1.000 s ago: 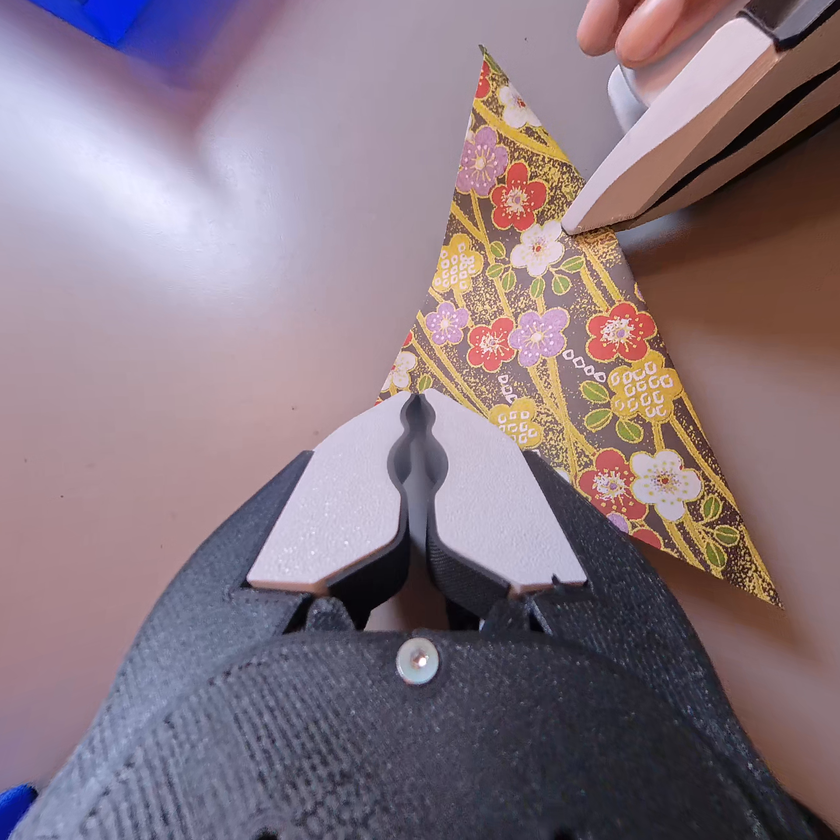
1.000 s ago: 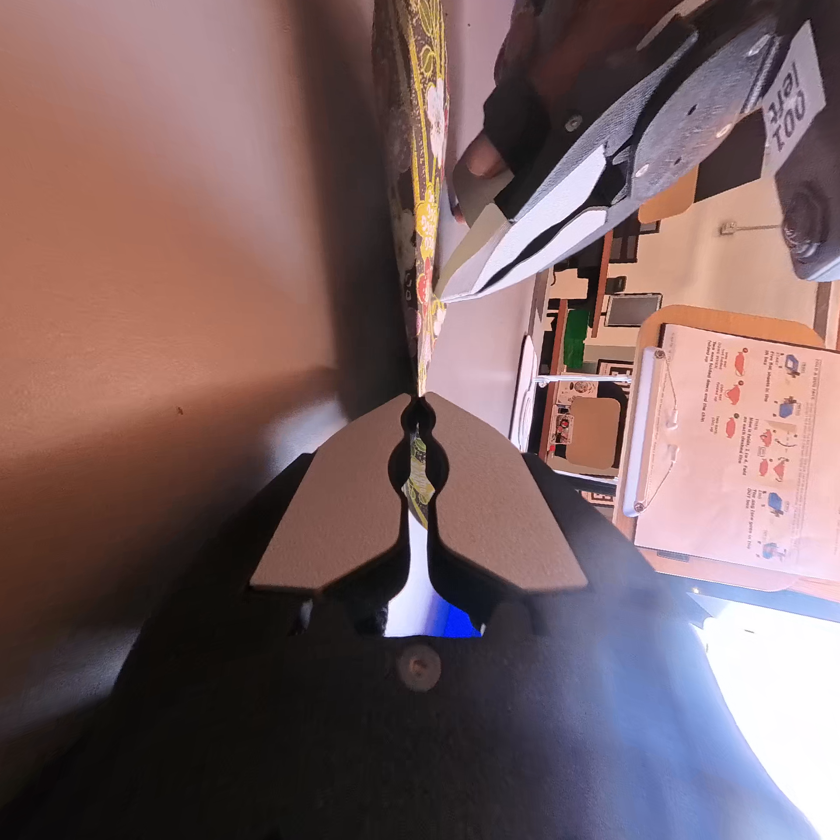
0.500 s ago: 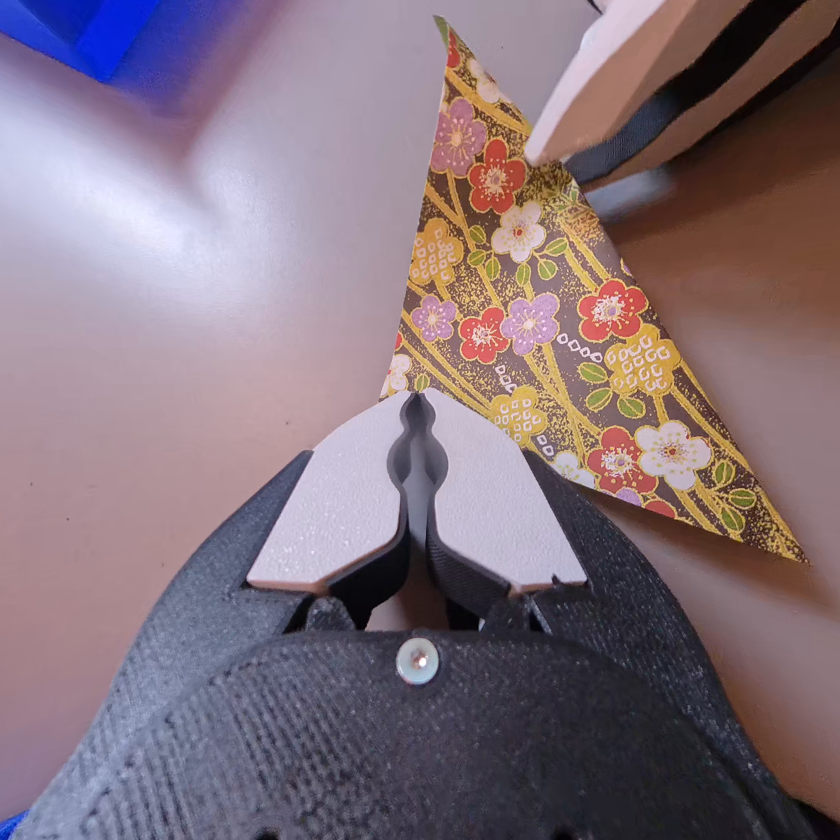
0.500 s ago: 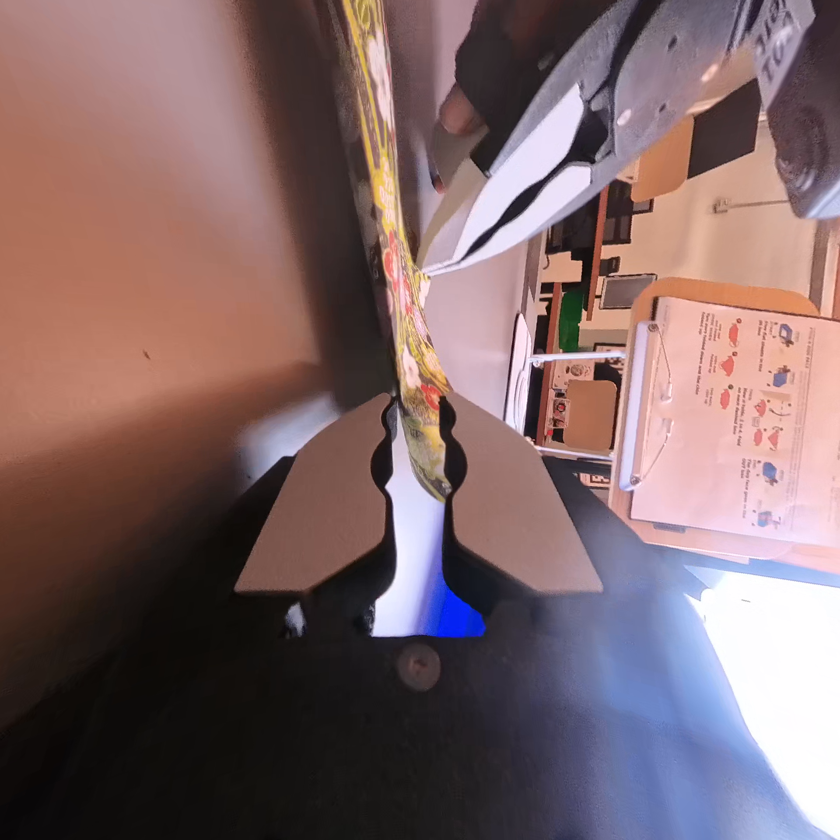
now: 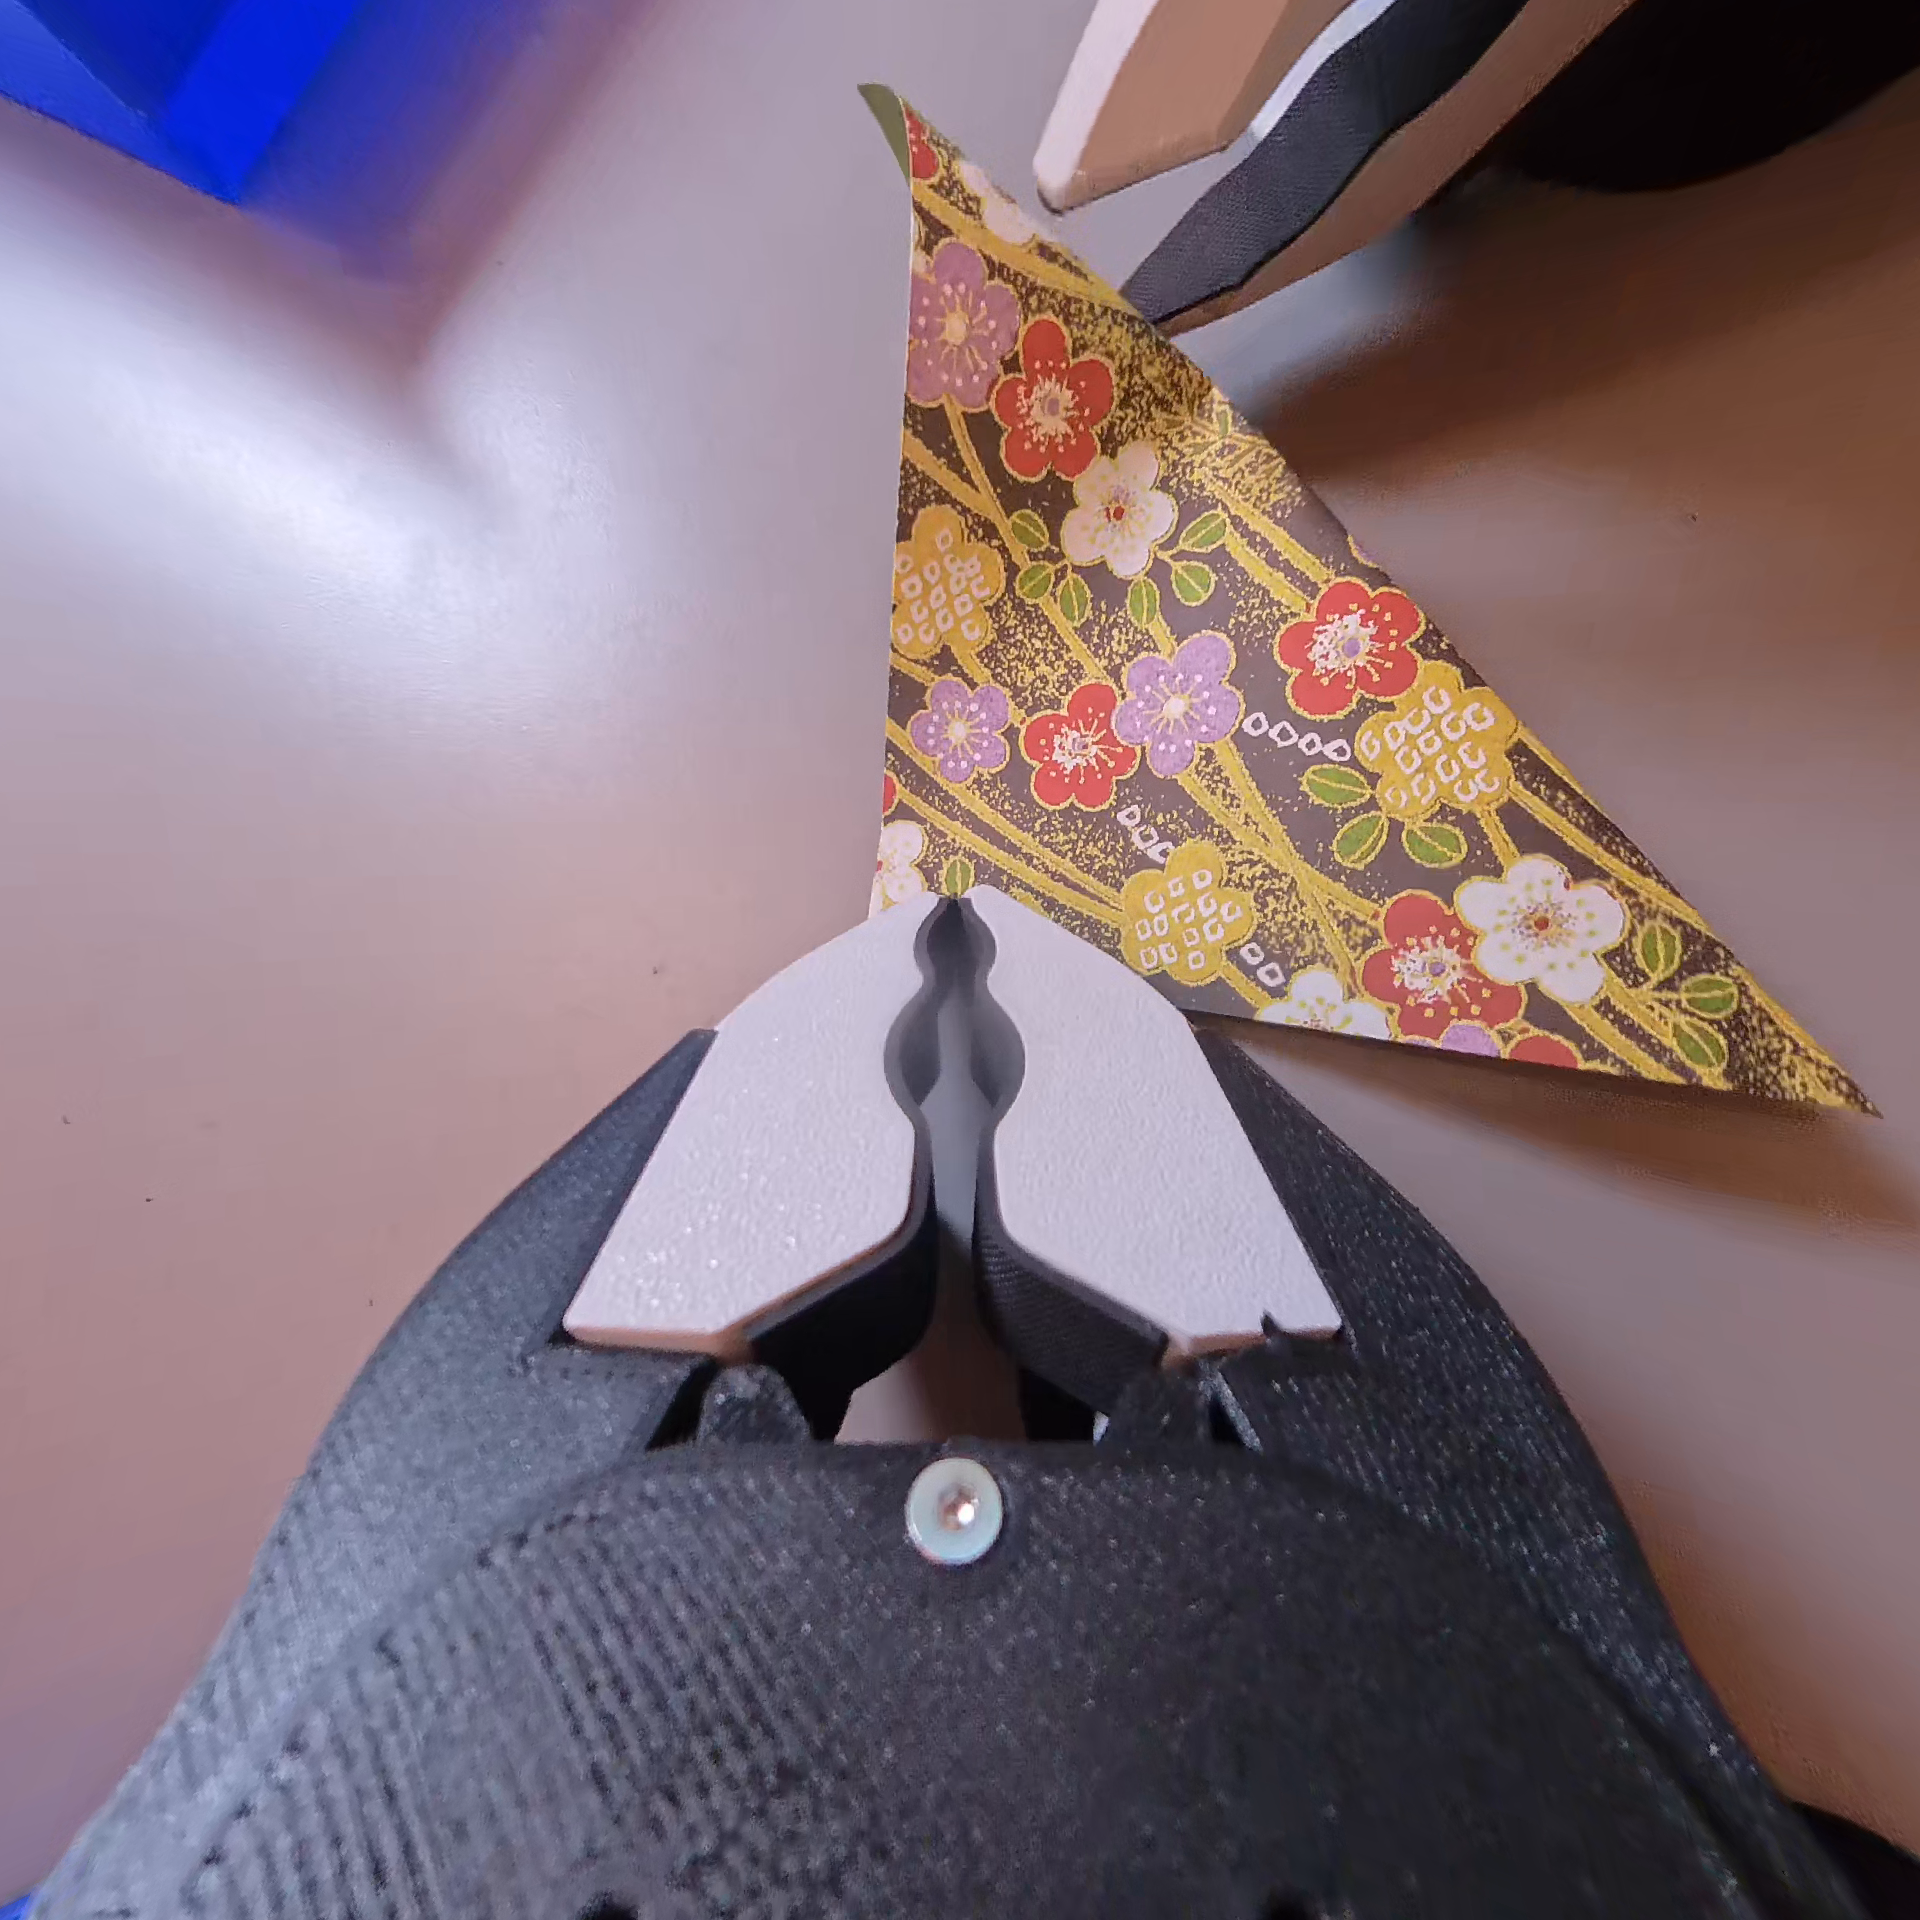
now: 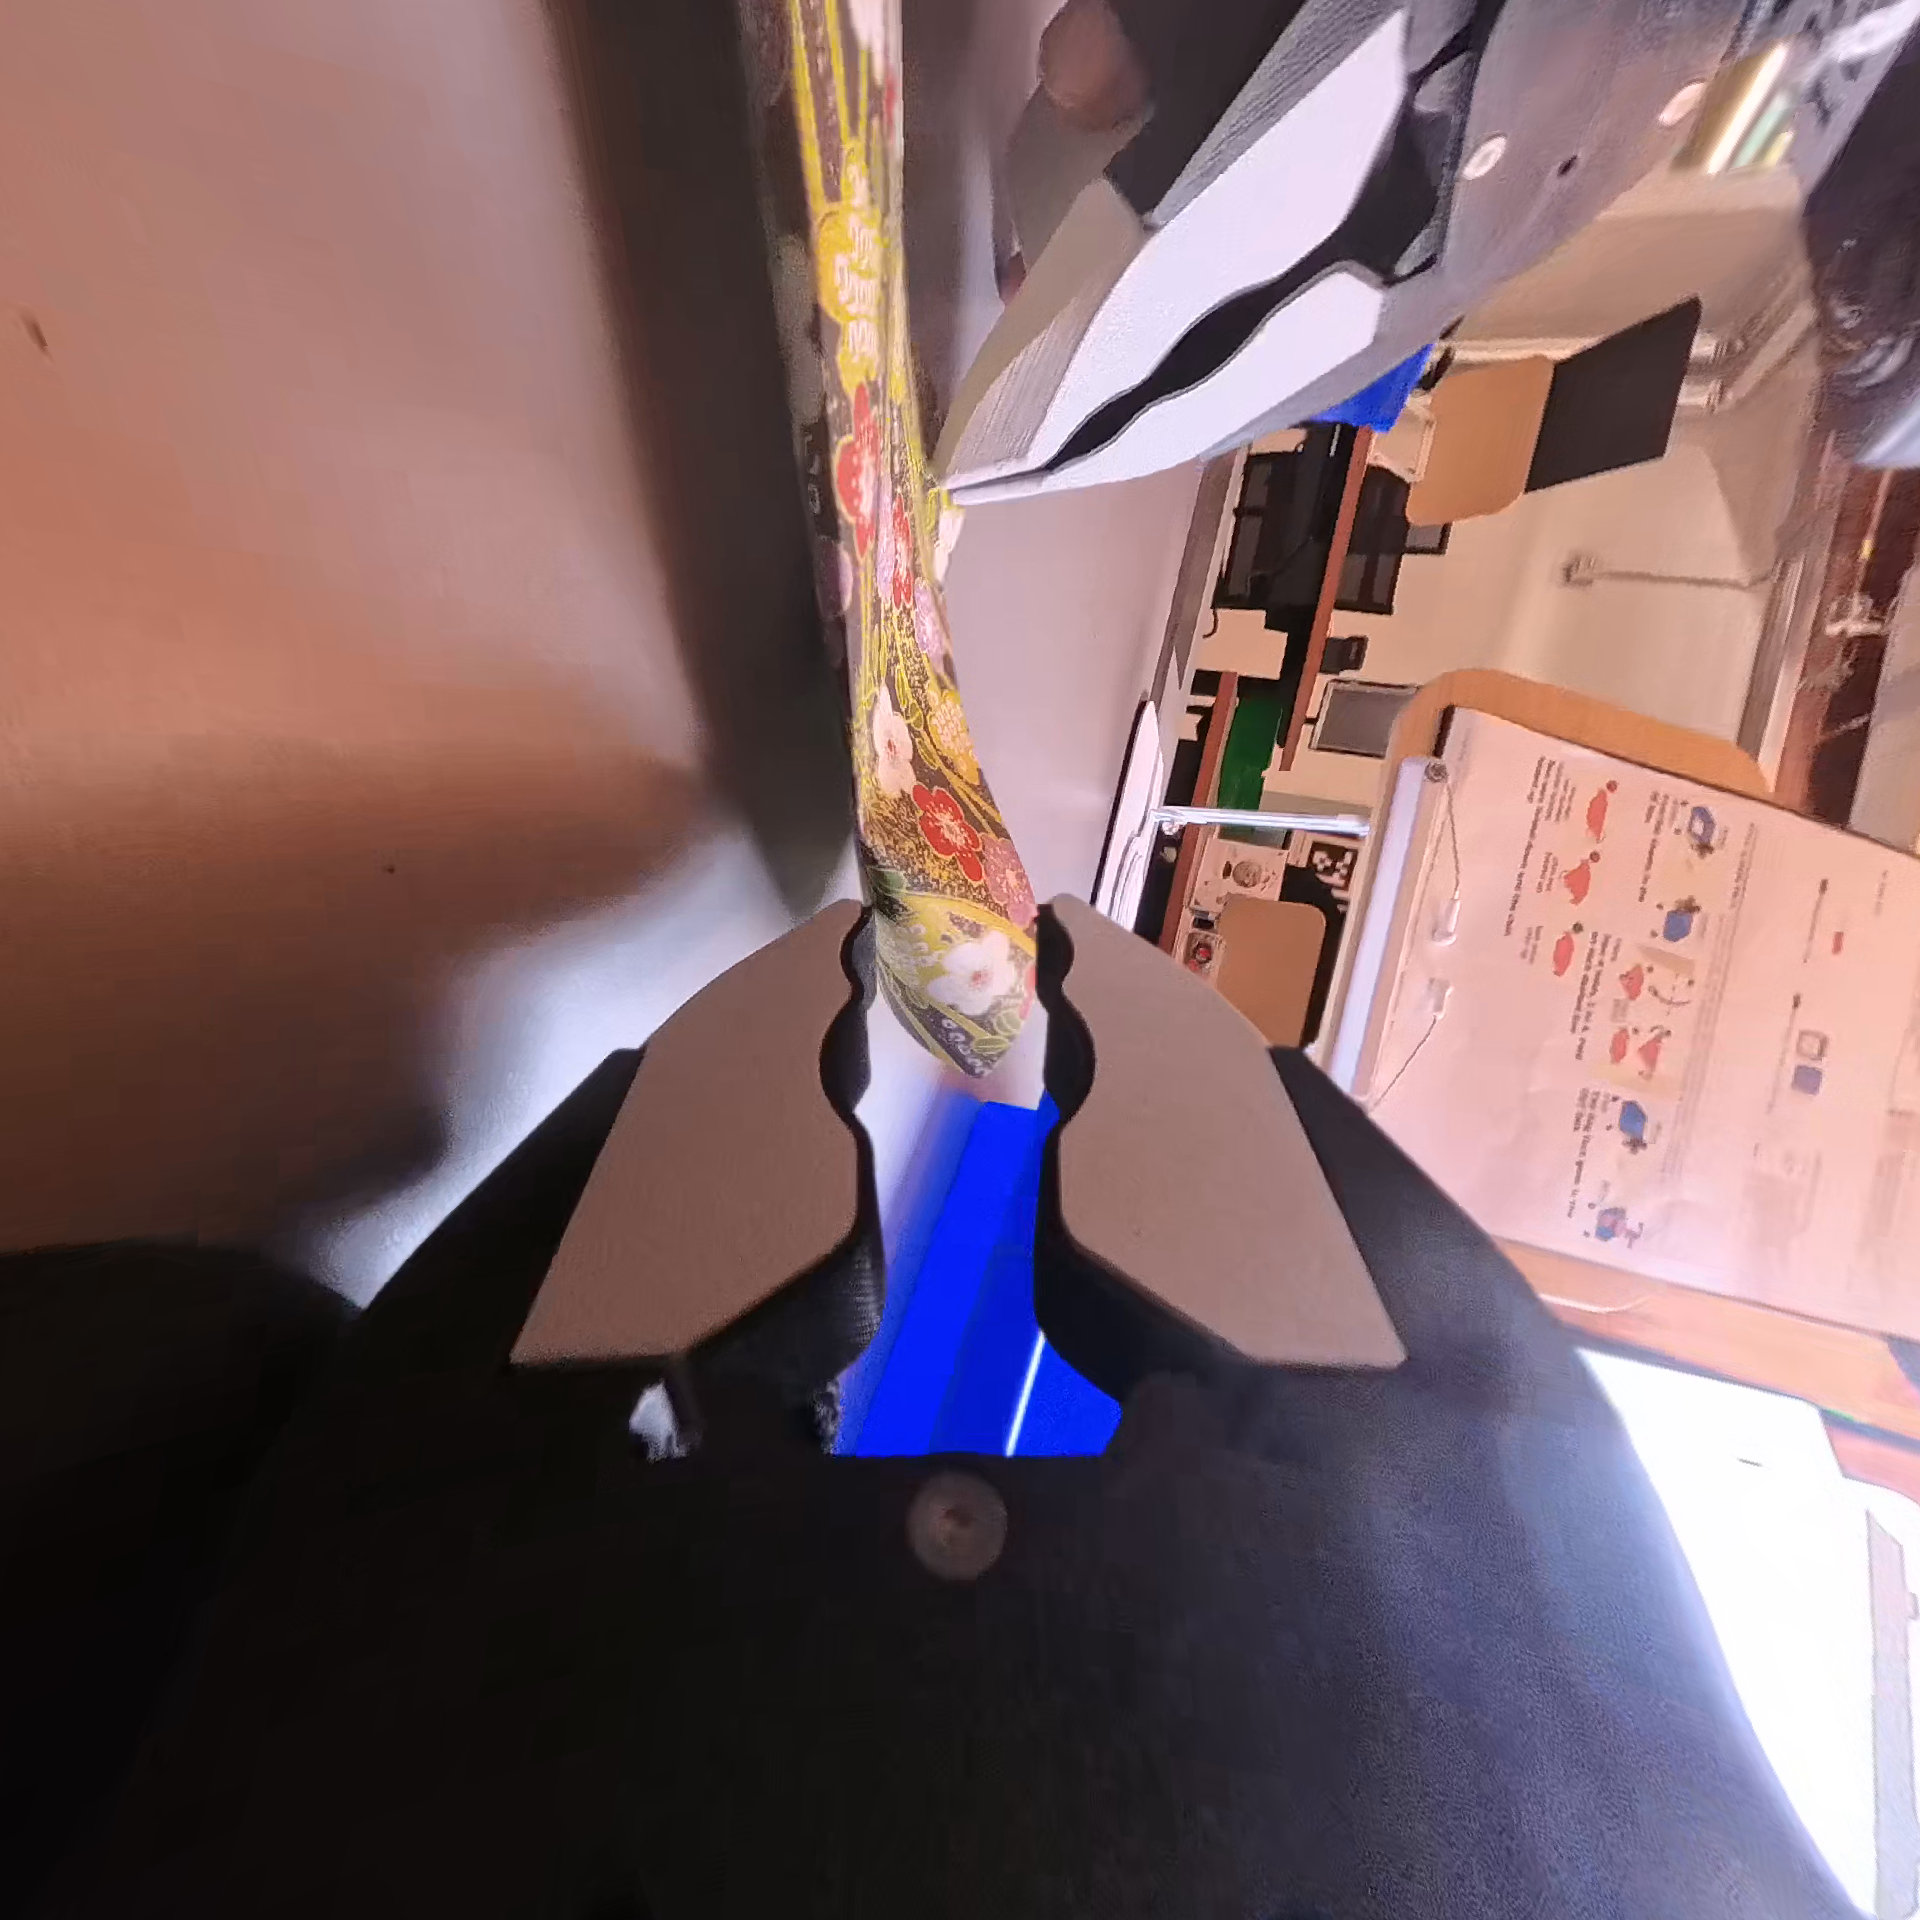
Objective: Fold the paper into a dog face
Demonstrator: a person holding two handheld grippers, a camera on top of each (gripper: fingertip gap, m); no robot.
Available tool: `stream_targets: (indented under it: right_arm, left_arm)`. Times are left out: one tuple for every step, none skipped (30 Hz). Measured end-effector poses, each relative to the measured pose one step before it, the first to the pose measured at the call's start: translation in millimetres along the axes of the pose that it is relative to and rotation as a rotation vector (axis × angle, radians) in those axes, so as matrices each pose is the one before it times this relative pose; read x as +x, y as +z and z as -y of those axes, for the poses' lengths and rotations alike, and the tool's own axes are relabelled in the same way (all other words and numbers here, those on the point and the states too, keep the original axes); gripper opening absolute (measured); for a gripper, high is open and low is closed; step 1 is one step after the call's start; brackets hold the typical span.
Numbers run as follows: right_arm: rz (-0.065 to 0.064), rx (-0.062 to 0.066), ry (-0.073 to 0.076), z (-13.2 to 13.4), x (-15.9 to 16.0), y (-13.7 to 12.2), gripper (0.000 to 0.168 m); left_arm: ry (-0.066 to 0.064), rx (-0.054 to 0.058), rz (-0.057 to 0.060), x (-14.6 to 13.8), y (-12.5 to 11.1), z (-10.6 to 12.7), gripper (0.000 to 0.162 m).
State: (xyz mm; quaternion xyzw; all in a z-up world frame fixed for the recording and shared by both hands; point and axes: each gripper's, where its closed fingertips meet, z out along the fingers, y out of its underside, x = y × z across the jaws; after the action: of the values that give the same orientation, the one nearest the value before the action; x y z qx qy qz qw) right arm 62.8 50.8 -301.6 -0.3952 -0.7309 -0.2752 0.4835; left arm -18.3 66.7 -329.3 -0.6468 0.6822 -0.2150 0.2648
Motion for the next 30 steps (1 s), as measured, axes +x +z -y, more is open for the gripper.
stream_targets:
  right_arm:
    - [0.0151, 0.0005, -0.0205, -2.88, -2.09, 2.35, 0.032]
    - [0.0129, 0.0036, -0.0202, -2.52, -2.31, 2.34, 0.034]
    - [0.0018, 0.006, -0.0228, -1.6, -0.97, 2.12, 0.035]
    - [-0.0017, 0.008, -0.0225, -0.71, -0.25, 1.89, 0.037]
    - [0.0037, 0.0093, -0.0155, -0.39, -0.59, 1.99, 0.038]
    - [-0.0002, 0.0105, -0.0074, -0.22, 0.31, 1.83, 0.038]
    - [0.0025, 0.0136, -0.0062, 0.23, 0.35, 1.64, 0.038]
    - [0.0077, 0.0085, -0.0054, -0.05, -0.21, 1.52, 0.037]
    - [0.0073, 0.0029, -0.0055, -0.22, -0.44, 1.56, 0.035]
    - [0.0083, 0.0026, -0.0056, 0.23, -1.46, 1.61, 0.031]
    - [0.0056, 0.0041, -0.003, 0.5, -1.85, 1.46, 0.025]
    - [0.0009, 0.0037, -0.0006, 0.32, -1.64, 1.01, 0.019]
    - [-0.0009, 0.0028, 0.0037, -0.06, -1.13, 0.36, 0.01]
    - [-0.0011, 0.0044, 0.0092, 0.33, -0.98, -0.13, 0.0]
    - [0.0063, 0.0, 0.0158, 0.26, -1.27, -0.06, 0.0]
    - [0.0137, -0.0032, 0.0226, 0.2, -1.12, -0.3, 0.0]
    - [0.0124, -0.0011, 0.0214, 0.73, -0.8, -0.72, 0.0]
    - [-0.0001, 0.002, 0.0117, 0.98, -0.05, -1.03, 0.0]
    - [-0.0122, 0.0028, 0.005, 0.47, 0.61, -0.96, 0.0]
    - [-0.0185, 0.0016, 0.0056, -0.09, 1.31, -0.79, 0.0]
    - [-0.0177, 0.0035, 0.0066, -0.33, 1.65, -0.76, 0.0]
    - [-0.0106, 0.0026, 0.0068, -1.06, 1.22, -0.72, 0.001]
    - [-0.0062, -0.001, 0.0093, -2.33, 1.75, -0.58, 0.007]
    - [-0.0015, -0.0038, 0.0143, -3.47, 2.19, -0.4, 0.017]
    - [0.0057, -0.0072, 0.0147, -4.52, 1.61, -0.37, 0.025]
    - [0.0032, -0.0086, 0.0046, -4.8, 1.17, 0.02, 0.029]
    - [-0.003, -0.0066, -0.0095, -4.15, 0.97, 0.11, 0.029]
    - [0.0004, -0.0054, -0.0127, -3.37, -0.16, 0.44, 0.028]
    - [0.0023, -0.0045, -0.0074, -2.28, -0.83, 0.73, 0.025]
    - [-0.0005, -0.0013, -0.0082, -1.09, -0.75, 0.5, 0.018]
  left_arm:
    - [0.0003, 0.0001, -0.0004, 0.03, 0.01, 0.01, 0.0]
    - [-0.0002, 0.0003, 0.0001, 0.01, -0.04, -0.04, 0.0]
    - [0.0005, 0.0003, 0.0001, 0.05, 0.02, 0.05, 0.0]
    - [-0.0002, 0.0003, -0.0004, -0.03, -0.04, -0.05, 0.0]
    - [-0.001, 0.0007, -0.0014, 0.05, -0.08, 0.06, 0.0]
    - [-0.0015, 0.0008, -0.0021, -0.02, 0.01, -0.01, 0.0]
    - [-0.002, 0.0007, -0.0021, 0.02, 0.0, -0.01, 0.0]
    - [-0.0013, 0.0002, -0.0012, 0.05, 0.02, 0.02, 0.0]
    - [-0.0004, 0.0001, -0.0002, -0.04, 0.01, 0.0, 0.0]
    - [-0.0001, -0.0001, 0.0002, 0.08, -0.01, -0.01, 0.0]
    - [-0.0001, -0.0003, 0.0001, -0.01, -0.02, -0.04, 0.0]
    - [-0.0002, -0.0002, -0.0002, -0.05, -0.01, -0.03, 0.0]
    - [-0.0002, -0.0003, 0.0, 0.02, -0.02, -0.04, 0.0]
    - [-0.0001, -0.0009, 0.0011, 0.06, -0.02, 0.11, 0.0]
    - [-0.0002, -0.0019, 0.0018, -0.02, -0.02, -0.08, 0.0]
    - [0.0012, -0.0027, 0.0031, 0.01, -0.02, -0.08, 0.0]
    - [0.0033, -0.0026, 0.0039, -0.06, 0.03, 0.02, 0.0]
    - [0.0016, -0.0024, 0.0032, -0.04, -0.07, -0.12, 0.0]
    - [0.0005, -0.0015, 0.0018, -0.08, 0.07, 0.05, 0.0]
    - [0.0011, 0.0014, 0.0006, -0.05, 0.23, 0.2, 0.0]
    - [0.0005, 0.0, 0.0002, 0.03, 0.19, 0.24, 0.0]
    - [0.0017, -0.0015, 0.001, -0.05, 0.01, -0.03, 0.0]
    - [0.0014, 0.0005, 0.0004, 0.06, 0.04, -0.06, 0.0]
    - [-0.0002, 0.0008, -0.0004, -0.03, 0.0, 0.01, 0.0]
    - [0.0015, 0.0006, -0.0005, -0.04, -0.02, 0.0, 0.0]
    - [0.001, 0.001, -0.0014, 0.01, -0.05, -0.03, 0.0]
    - [0.0012, 0.0011, -0.0017, -0.06, -0.04, -0.03, 0.0]
    - [0.0016, 0.0017, -0.0015, -0.01, 0.07, -0.01, 0.0]
    - [-0.0014, 0.0008, -0.0015, -0.01, -0.07, 0.07, 0.0]
    - [-0.0011, -0.0001, -0.001, 0.01, 0.0, -0.03, 0.0]
